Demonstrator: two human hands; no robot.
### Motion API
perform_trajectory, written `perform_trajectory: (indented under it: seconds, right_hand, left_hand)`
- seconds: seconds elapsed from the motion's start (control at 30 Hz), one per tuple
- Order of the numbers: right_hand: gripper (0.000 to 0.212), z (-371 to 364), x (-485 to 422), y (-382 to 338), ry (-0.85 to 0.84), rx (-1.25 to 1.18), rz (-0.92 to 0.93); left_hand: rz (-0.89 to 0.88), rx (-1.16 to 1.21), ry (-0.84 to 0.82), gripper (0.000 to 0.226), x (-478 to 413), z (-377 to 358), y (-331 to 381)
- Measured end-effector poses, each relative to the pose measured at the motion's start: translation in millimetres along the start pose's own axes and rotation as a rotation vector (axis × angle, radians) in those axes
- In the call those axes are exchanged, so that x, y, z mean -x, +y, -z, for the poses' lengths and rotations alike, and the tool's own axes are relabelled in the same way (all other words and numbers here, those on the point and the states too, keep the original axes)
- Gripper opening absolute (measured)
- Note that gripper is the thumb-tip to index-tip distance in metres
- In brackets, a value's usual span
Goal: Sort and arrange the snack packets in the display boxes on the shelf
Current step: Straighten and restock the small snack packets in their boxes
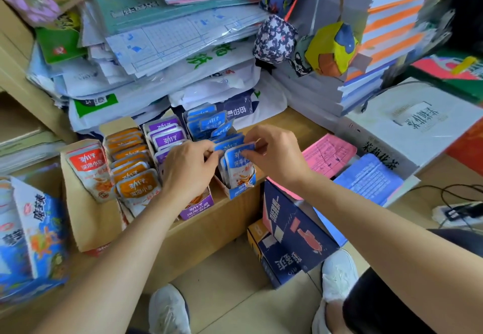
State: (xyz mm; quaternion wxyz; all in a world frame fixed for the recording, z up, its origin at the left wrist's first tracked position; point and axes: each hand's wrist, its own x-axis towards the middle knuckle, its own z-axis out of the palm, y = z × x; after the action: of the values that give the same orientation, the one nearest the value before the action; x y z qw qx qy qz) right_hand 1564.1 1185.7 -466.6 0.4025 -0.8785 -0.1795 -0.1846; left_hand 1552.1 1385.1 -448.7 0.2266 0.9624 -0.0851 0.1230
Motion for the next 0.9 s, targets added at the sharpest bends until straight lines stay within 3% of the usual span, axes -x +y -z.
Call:
perform_trajectory:
  seconds: [0.1,0.23,0.3,0.43,0.67,0.9]
  right_hand:
    - [0.023,-6.5,2.9,-2.1,-0.043,0.052,0.077]
    - [0.048,-5.1,7.3,1.7,-0.075,0.057,0.106]
    - [0.042,-5.5,9.9,3.2,-0.065,0.074,0.142]
    - [0.025,-2.5,12.0,7.1,-0.064,0.074,0.171]
    - [0.018,4.7,12.3,11.4,-0.128,0.018,0.14]
    - [0.013,11.3,13.6,10.4,-0.214,0.005,0.145]
  left_hand:
    - [0.025,0.012,-0.056,0.013,0.1,2.6,0.1]
    - [0.012,0.177,-0.216,0.016,-2.9,10.7,-11.1]
    - [0.002,0.256,-0.291,0.024,-3.5,19.1,-17.0]
    - [-0.029,0.235,-0.104,0.019,-2.3,22.2,-26.3]
    - [-0.184,-0.006,-0.019,0.023,-3.3,9.5,-22.9]
    - [-0.187,-0.007,0.13,0.022,-8.8,1.5,-27.6]
